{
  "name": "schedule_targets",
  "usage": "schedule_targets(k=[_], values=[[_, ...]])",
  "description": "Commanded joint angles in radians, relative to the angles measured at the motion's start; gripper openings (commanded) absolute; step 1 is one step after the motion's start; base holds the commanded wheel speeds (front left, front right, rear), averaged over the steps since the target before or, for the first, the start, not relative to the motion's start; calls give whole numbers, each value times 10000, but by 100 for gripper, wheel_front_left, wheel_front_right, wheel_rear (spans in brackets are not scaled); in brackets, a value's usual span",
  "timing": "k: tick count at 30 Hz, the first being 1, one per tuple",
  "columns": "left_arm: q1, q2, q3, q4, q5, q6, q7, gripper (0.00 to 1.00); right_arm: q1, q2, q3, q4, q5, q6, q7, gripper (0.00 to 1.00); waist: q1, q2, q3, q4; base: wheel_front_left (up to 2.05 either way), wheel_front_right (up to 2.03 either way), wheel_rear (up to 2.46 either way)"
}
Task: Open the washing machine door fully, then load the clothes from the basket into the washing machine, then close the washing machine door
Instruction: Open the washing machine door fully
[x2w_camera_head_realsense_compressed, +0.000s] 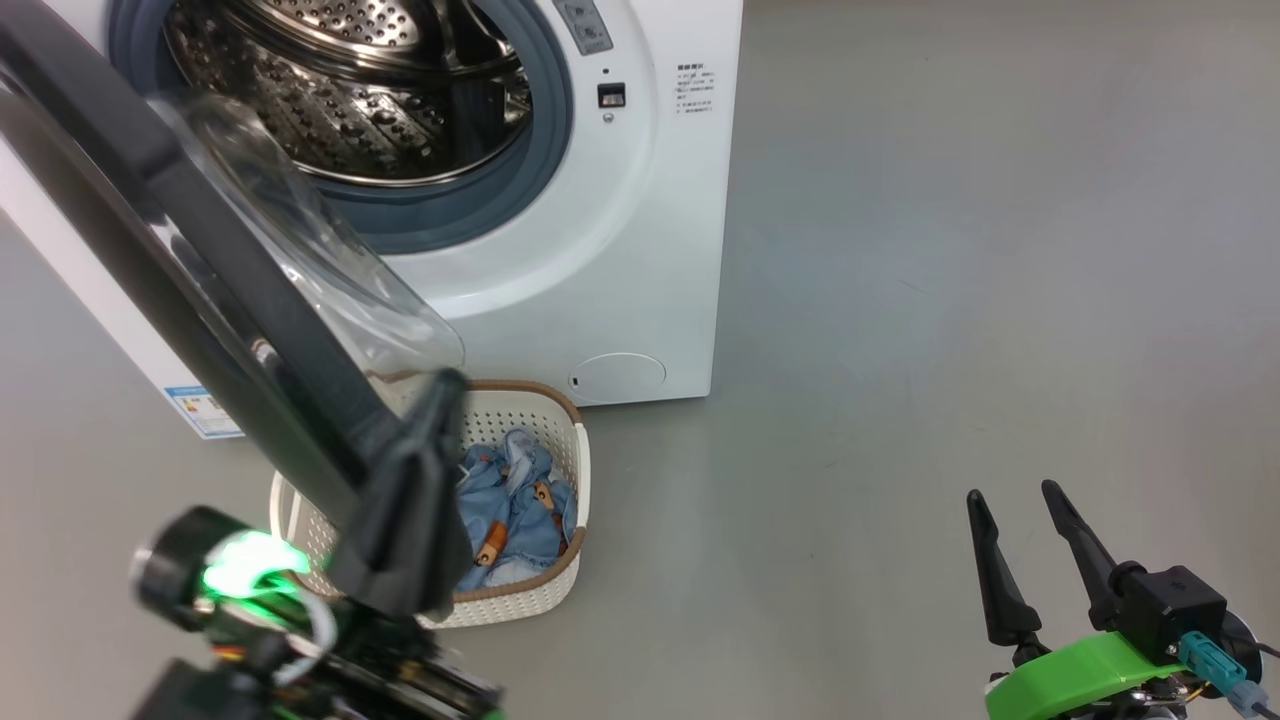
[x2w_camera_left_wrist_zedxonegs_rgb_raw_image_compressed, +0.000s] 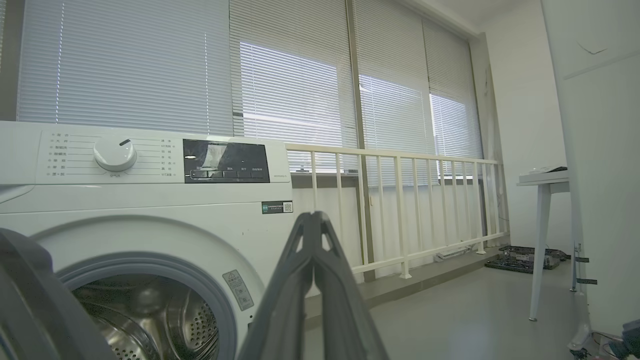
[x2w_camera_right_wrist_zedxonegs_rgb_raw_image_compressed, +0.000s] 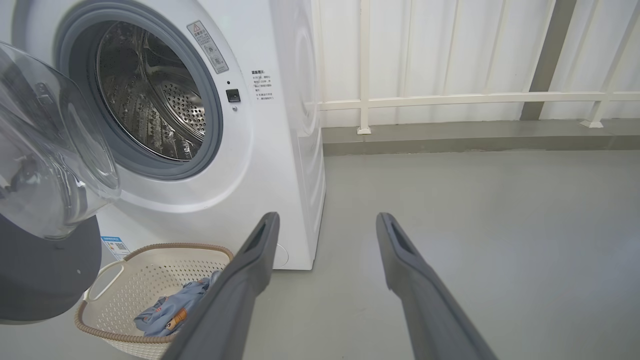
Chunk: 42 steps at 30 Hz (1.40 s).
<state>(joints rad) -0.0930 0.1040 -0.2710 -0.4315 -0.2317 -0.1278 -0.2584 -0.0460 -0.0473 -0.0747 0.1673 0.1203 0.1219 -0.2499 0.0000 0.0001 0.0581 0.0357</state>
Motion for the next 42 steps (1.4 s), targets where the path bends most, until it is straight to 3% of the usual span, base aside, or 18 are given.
schedule_targets(k=[1, 7, 15, 24, 42], values=[[-325, 217, -186, -169, -73, -29, -34, 0, -248, -30, 305, -277, 59, 88, -118, 100, 0, -1, 26, -18, 0, 0, 0], [-183, 241, -1480, 529, -257, -29, -34, 0, -257, -30, 374, -310, 83, 88, -118, 100, 0, -1, 81, -64, 0, 0, 0], [4, 353, -2028, 1842, -640, -29, -34, 0, -283, -30, 426, -294, 86, 88, -118, 100, 0, -1, 168, -142, 0, 0, 0], [91, 211, -1533, 3772, -871, -29, -34, 0, -359, -30, 525, -268, 151, 88, -118, 100, 0, -1, 377, -290, 0, 0, 0], [-517, -135, 81, 5357, -1015, -29, -34, 0, -527, -30, 594, -183, 216, 88, -118, 100, 0, -1, 693, -524, 0, 0, 0]])
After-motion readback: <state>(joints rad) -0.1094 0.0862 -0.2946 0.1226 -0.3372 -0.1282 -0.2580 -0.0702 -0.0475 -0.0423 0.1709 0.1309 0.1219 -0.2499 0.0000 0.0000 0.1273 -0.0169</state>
